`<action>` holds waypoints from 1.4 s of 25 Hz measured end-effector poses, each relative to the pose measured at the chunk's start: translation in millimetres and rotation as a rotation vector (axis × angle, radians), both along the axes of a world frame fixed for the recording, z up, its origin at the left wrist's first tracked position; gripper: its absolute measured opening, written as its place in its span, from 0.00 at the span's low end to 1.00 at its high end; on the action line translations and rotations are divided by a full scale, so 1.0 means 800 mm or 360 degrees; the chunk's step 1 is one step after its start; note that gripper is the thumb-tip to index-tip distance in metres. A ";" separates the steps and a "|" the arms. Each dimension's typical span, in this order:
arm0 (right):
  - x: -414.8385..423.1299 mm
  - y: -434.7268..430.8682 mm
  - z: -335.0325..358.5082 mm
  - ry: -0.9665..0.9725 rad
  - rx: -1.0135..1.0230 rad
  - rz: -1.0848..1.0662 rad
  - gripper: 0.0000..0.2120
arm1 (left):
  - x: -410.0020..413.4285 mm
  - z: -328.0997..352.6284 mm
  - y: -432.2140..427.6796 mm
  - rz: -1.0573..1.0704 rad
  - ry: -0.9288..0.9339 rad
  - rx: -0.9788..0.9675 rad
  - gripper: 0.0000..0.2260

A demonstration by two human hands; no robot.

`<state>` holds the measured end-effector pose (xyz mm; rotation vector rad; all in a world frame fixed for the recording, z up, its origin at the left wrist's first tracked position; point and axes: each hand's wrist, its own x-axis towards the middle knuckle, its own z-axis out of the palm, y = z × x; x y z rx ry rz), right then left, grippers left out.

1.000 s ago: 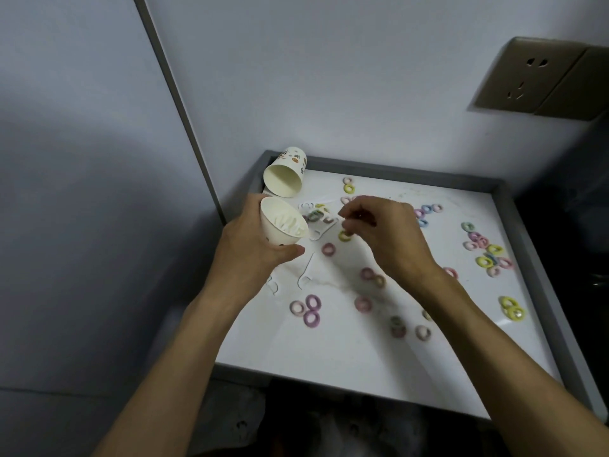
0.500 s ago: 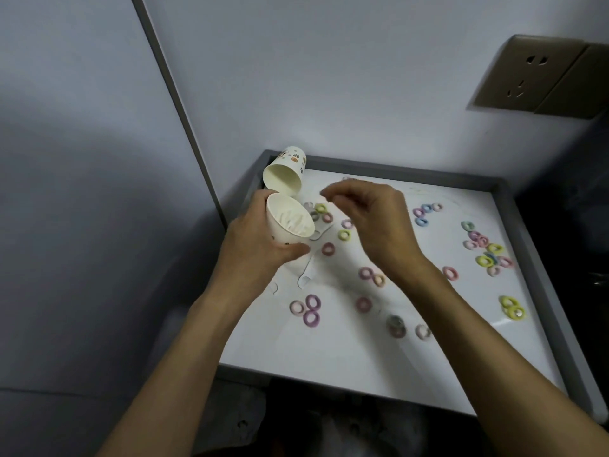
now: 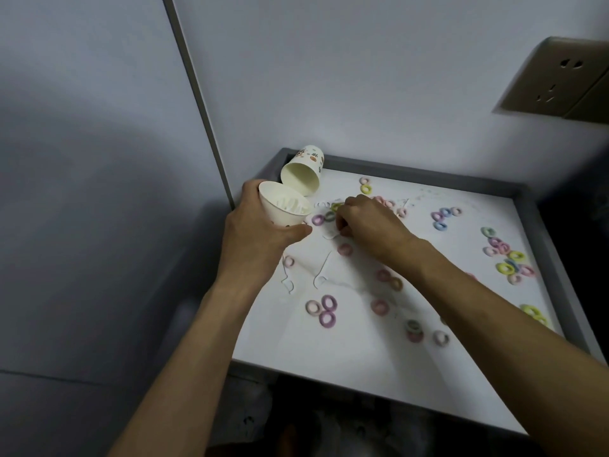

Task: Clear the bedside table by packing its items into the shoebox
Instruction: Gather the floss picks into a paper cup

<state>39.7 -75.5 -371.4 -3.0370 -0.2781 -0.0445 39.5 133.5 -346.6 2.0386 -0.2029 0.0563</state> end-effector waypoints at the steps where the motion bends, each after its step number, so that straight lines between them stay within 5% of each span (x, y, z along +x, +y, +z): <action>1: 0.000 -0.001 -0.001 -0.0014 -0.0017 0.0005 0.05 | 0.000 0.001 0.001 0.0004 -0.0005 -0.0003 0.32; 7: -0.011 0.013 0.016 0.0063 0.0342 0.0447 0.13 | -0.003 0.010 0.007 0.0030 -0.0023 -0.0027 0.31; 14: -0.037 0.022 0.014 0.0297 0.0221 0.0594 0.09 | -0.001 0.007 0.011 0.0035 0.0041 0.0025 0.33; 21: -0.035 0.024 0.005 0.0070 -0.0107 0.0669 0.06 | 0.003 0.005 0.015 0.0087 0.0096 0.0006 0.33; 27: -0.008 0.028 0.050 -0.0145 0.0657 0.0059 0.03 | 0.003 0.002 0.027 0.0098 0.0121 0.0069 0.31; 29: 0.003 0.041 0.075 -0.0201 0.0901 0.0103 0.03 | 0.004 0.001 0.027 0.0053 0.0105 0.0137 0.32; 35: 0.020 0.098 0.087 -0.0149 0.0890 0.0424 0.05 | 0.003 0.005 0.036 0.0026 0.0033 0.0111 0.30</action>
